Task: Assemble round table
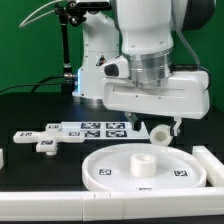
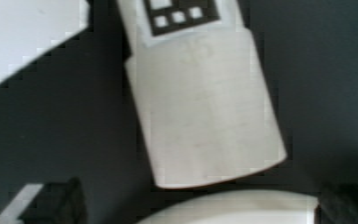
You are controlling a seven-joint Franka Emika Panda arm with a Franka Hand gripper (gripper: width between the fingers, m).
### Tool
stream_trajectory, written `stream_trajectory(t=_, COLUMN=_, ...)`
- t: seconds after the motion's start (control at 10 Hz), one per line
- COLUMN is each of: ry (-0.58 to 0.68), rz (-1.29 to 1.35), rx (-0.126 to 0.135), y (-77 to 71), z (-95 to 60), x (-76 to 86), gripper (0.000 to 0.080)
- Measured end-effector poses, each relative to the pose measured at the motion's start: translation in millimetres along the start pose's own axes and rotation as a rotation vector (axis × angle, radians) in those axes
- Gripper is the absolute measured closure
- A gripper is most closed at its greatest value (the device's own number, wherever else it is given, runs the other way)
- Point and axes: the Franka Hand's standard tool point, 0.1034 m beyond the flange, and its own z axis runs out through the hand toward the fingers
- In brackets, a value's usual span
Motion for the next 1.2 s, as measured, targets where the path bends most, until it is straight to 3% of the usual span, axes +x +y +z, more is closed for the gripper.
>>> stream_trajectory(t=0.7, ry=-0.37, rz=-0.074, rx=-0.021, y=-11.0, z=-1.7, x=12.1, gripper=0.0151)
stream_trajectory(t=1.2, ry=-0.683, rz=-0.067, rx=-0.073, y=-2.2, z=10.1, x=-1.2, gripper=0.0151)
